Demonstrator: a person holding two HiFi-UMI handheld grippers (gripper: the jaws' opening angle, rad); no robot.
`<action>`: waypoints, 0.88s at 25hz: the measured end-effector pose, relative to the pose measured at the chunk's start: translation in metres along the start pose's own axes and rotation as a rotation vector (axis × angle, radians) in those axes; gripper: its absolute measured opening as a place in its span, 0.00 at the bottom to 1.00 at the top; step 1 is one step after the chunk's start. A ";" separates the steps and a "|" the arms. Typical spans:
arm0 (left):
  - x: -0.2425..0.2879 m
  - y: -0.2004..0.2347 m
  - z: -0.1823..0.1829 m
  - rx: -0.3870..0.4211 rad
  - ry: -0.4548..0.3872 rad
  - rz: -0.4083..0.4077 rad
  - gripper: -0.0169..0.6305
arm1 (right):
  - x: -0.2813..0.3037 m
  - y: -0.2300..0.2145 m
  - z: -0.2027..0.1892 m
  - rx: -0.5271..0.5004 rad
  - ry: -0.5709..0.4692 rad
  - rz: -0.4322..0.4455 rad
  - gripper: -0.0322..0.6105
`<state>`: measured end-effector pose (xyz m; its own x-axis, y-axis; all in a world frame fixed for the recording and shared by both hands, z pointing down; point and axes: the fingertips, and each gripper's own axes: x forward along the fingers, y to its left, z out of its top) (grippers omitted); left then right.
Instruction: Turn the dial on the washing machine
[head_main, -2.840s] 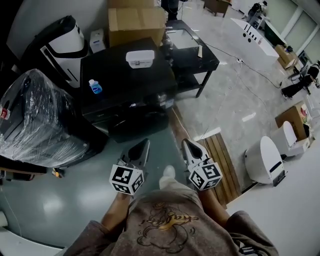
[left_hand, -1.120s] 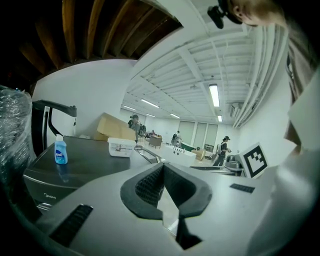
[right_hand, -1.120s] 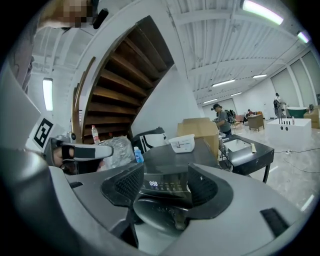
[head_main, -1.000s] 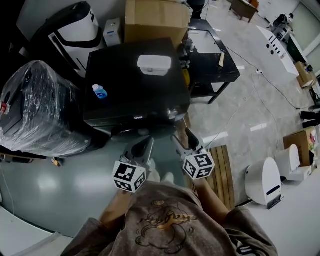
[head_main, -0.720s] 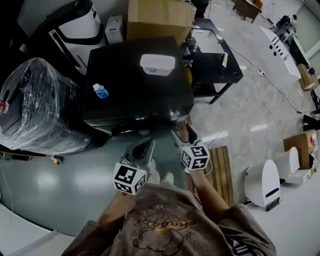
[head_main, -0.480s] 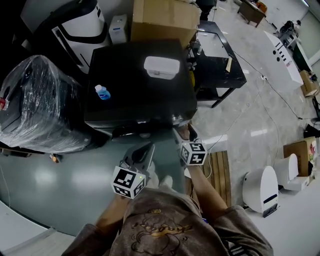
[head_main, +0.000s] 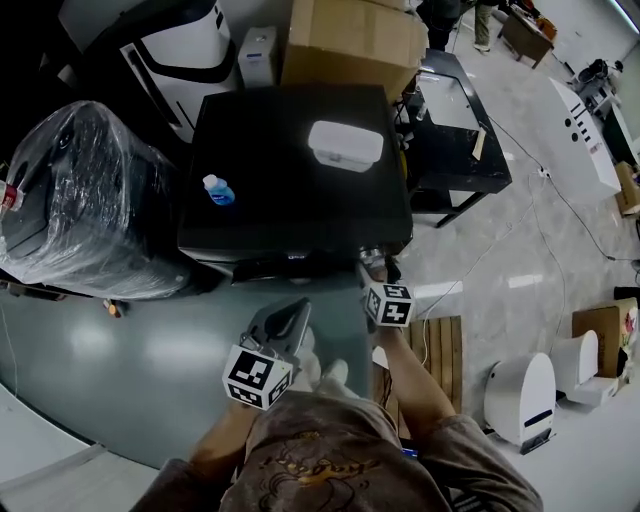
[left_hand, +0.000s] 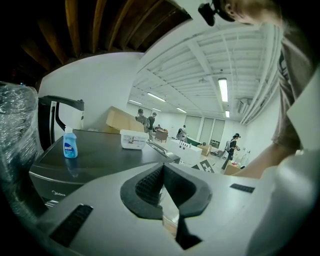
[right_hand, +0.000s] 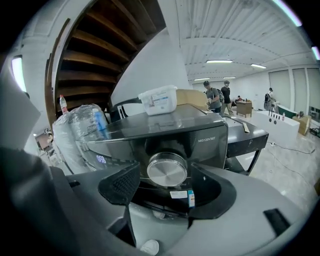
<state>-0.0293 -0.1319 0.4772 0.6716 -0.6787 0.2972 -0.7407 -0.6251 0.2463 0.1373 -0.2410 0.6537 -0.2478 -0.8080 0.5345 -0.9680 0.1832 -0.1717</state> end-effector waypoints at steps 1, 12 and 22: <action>0.000 0.001 -0.001 -0.002 0.004 0.004 0.03 | 0.002 0.000 -0.001 -0.003 0.004 0.000 0.50; 0.007 0.003 -0.003 -0.003 0.020 0.009 0.03 | 0.008 -0.004 -0.002 0.096 0.007 0.019 0.45; 0.013 -0.003 -0.006 -0.005 0.028 0.007 0.03 | 0.008 -0.010 -0.004 0.362 -0.037 0.132 0.45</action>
<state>-0.0187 -0.1364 0.4856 0.6658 -0.6719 0.3246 -0.7454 -0.6184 0.2489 0.1445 -0.2466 0.6628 -0.3609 -0.8117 0.4591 -0.8494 0.0829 -0.5211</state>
